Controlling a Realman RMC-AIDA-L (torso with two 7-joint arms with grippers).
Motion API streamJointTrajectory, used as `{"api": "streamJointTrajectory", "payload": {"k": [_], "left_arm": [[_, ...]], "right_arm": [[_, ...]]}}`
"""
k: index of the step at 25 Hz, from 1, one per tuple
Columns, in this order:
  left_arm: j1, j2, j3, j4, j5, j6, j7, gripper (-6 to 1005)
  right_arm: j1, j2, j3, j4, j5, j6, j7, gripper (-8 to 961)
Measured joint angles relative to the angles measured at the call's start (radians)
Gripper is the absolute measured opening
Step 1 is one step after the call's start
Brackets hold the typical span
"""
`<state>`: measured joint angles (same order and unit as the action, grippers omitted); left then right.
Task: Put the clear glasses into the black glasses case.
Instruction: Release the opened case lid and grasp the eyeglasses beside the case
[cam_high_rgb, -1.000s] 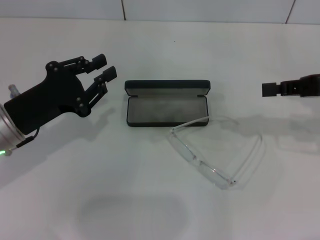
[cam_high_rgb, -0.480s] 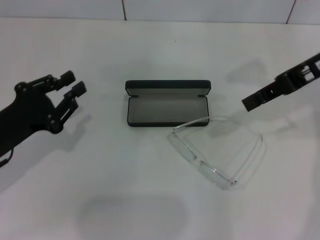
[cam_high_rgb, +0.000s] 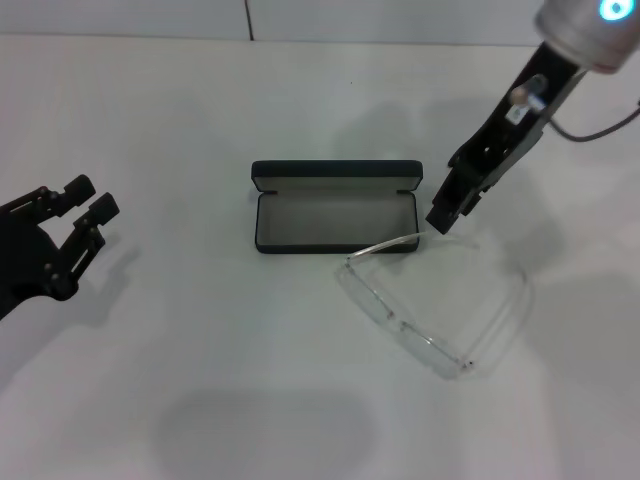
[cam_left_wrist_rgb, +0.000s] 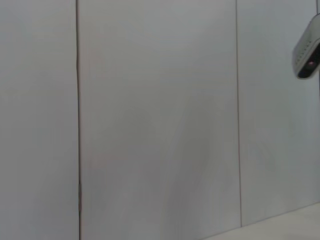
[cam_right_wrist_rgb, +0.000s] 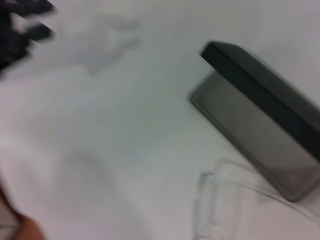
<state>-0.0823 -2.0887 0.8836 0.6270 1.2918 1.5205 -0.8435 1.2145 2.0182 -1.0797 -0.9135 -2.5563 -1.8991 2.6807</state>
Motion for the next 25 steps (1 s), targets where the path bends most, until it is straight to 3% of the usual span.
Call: {"api": "streamJointTrajectory", "payload": {"k": [1,2,7,19,25], "left_arm": [[0.002,0.000,0.000,0.000,0.000,0.000,0.001,276],[0.002,0.000,0.000,0.000,0.000,0.000,0.002,276],[-0.003,0.001,-0.001,-0.005,0.004,0.000,0.003,276],[-0.023,0.000,-0.002,-0.022,0.011,-0.014,0.027,277],[-0.030,0.001,-0.001,-0.024,0.011,-0.045,0.027,277]], "right_arm": [[0.000,0.000,0.000,0.000,0.000,0.000,0.000,329],[0.056,0.009,-0.104,0.035,-0.023,0.026,0.042,362],[0.069,0.010,-0.241,0.038,0.077,0.056,0.083,375],[-0.034,0.010,-0.458,0.031,0.240,0.197,0.133,376],[-0.065,0.010,-0.513,0.039,0.282,0.261,0.146,376]]}}
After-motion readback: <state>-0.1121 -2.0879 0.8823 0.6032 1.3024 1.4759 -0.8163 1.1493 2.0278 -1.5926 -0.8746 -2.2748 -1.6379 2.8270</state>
